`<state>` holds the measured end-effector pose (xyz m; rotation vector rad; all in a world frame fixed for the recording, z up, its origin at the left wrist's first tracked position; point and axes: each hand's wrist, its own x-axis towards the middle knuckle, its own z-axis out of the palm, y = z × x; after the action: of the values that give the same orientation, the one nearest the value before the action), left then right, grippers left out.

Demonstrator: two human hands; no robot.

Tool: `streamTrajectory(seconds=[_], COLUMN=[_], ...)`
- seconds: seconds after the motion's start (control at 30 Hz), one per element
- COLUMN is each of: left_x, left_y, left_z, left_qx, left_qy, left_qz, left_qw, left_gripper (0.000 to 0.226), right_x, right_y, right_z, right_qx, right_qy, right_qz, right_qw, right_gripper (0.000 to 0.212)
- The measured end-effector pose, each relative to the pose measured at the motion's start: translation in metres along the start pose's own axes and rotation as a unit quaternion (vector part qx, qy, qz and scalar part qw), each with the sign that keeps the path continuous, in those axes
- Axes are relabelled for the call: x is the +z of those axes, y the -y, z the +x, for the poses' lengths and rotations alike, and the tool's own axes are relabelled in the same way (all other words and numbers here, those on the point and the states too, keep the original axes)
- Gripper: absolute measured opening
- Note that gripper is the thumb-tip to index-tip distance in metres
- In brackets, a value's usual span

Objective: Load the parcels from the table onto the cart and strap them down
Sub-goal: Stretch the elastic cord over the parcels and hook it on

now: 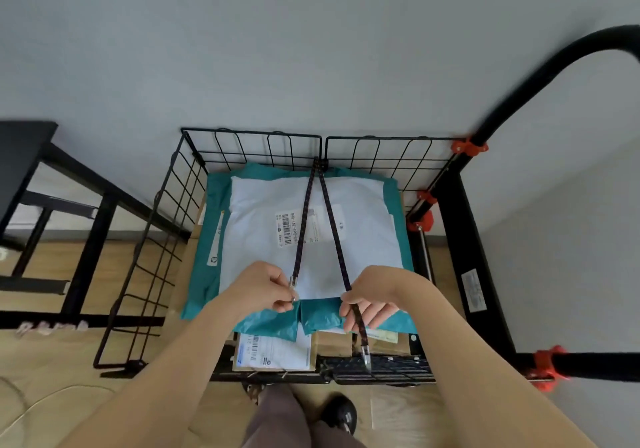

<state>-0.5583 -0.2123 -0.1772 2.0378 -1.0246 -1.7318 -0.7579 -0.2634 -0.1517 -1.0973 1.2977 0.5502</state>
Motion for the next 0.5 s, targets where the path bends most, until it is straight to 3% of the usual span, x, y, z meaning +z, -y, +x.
streamTrajectory(seconds=[0.13, 0.23, 0.37, 0.5], left_x=[0.01, 0.011, 0.013, 0.014], left_y=[-0.002, 0.003, 0.011, 0.012], left_z=[0.005, 0.011, 0.017, 0.022], left_qx=[0.009, 0.015, 0.017, 0.009], left_qy=[0.003, 0.015, 0.019, 0.015], left_qz=[-0.023, 0.027, 0.003, -0.057], left_qw=[1.0, 0.999, 1.0, 0.998], left_gripper=[0.019, 0.029, 0.014, 0.014], right_x=[0.01, 0.015, 0.026, 0.038], right_y=[-0.011, -0.011, -0.017, -0.021], right_z=[0.015, 0.022, 0.035, 0.05], right_qx=[-0.014, -0.001, -0.012, -0.043], right_qy=[0.014, 0.04, 0.029, 0.0], right_qz=[-0.046, -0.036, -0.004, 0.01], right_qw=[0.999, 0.999, 1.0, 0.999], right_gripper=[0.024, 0.022, 0.02, 0.027])
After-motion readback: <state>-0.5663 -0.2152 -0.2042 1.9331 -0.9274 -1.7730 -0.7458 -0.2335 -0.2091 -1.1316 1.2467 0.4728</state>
